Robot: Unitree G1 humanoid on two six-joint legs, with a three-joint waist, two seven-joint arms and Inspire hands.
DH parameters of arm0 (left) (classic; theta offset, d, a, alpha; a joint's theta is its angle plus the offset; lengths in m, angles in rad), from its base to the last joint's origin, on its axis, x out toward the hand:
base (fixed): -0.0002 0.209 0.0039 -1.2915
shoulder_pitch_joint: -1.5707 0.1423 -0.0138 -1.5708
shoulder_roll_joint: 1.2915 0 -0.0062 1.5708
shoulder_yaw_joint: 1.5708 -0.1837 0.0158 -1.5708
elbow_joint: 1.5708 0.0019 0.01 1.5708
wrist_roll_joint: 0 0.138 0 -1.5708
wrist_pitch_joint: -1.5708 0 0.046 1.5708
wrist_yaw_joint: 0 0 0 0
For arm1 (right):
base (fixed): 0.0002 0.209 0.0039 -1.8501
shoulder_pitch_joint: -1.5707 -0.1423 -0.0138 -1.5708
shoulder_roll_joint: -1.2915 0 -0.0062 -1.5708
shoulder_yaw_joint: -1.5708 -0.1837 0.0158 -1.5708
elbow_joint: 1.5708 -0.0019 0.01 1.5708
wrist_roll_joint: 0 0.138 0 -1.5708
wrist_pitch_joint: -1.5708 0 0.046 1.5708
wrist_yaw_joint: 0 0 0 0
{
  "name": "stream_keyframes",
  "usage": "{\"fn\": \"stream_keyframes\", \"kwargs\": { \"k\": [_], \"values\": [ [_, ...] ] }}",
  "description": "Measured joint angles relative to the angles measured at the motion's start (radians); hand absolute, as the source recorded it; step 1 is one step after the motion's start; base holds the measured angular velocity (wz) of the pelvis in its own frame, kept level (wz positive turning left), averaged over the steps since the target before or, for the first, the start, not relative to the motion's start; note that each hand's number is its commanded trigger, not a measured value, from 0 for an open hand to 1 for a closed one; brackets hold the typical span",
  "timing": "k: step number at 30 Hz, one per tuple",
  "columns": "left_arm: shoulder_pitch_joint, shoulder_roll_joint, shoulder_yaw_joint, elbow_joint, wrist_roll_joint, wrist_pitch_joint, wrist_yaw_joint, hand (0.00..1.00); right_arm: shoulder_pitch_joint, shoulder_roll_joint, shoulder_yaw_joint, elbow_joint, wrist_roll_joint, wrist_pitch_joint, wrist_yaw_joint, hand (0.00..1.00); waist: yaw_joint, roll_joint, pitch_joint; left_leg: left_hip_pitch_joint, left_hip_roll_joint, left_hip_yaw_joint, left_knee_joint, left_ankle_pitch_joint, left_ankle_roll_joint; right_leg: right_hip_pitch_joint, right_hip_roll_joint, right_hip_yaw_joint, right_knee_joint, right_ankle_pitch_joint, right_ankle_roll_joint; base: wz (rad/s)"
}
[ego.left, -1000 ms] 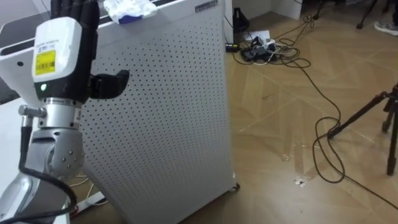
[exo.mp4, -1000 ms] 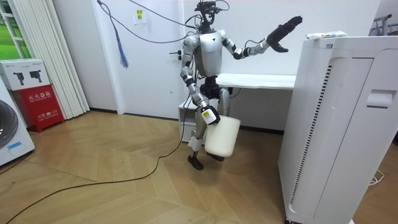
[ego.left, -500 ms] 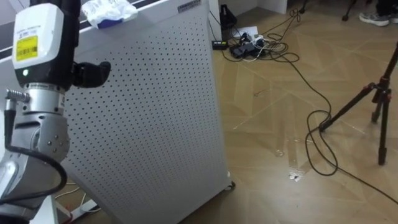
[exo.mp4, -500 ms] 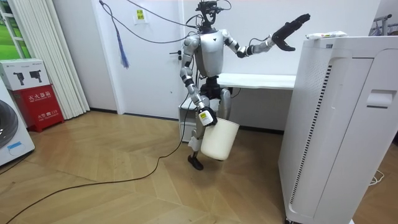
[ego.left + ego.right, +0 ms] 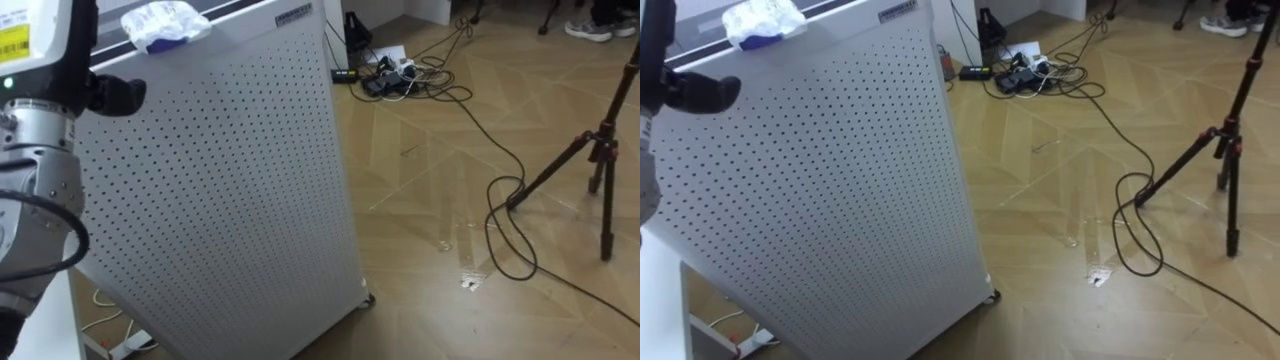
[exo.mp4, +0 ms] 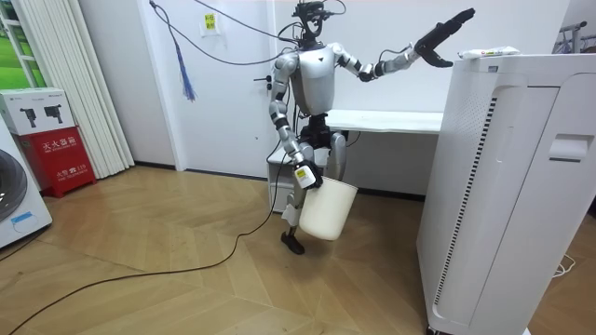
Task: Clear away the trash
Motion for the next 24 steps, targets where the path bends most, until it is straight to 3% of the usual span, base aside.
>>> {"fn": "stream_keyframes", "kwargs": {
  "k": [7,24],
  "values": [
    [-0.001,0.012,0.0,0.019,0.038,0.001,-0.064,0.0,0.006,0.0,-0.019,0.002,-0.001,0.0,0.0,1.0,-0.015,0.016,0.0024,0.0,0.001,0.001,0.0,0.0,0.0,-0.002,0.001,0.003,0.0,0.0,0.0,-0.02],
    [-0.025,0.016,-0.062,0.025,0.037,0.014,-0.176,0.0,0.012,0.005,-0.05,0.006,0.001,0.0,-0.01,1.0,-0.045,0.015,0.006,0.002,0.002,0.016,-0.006,0.0,0.0,-0.006,0.0,0.005,0.0,0.0,0.001,-0.01]
  ]
}}
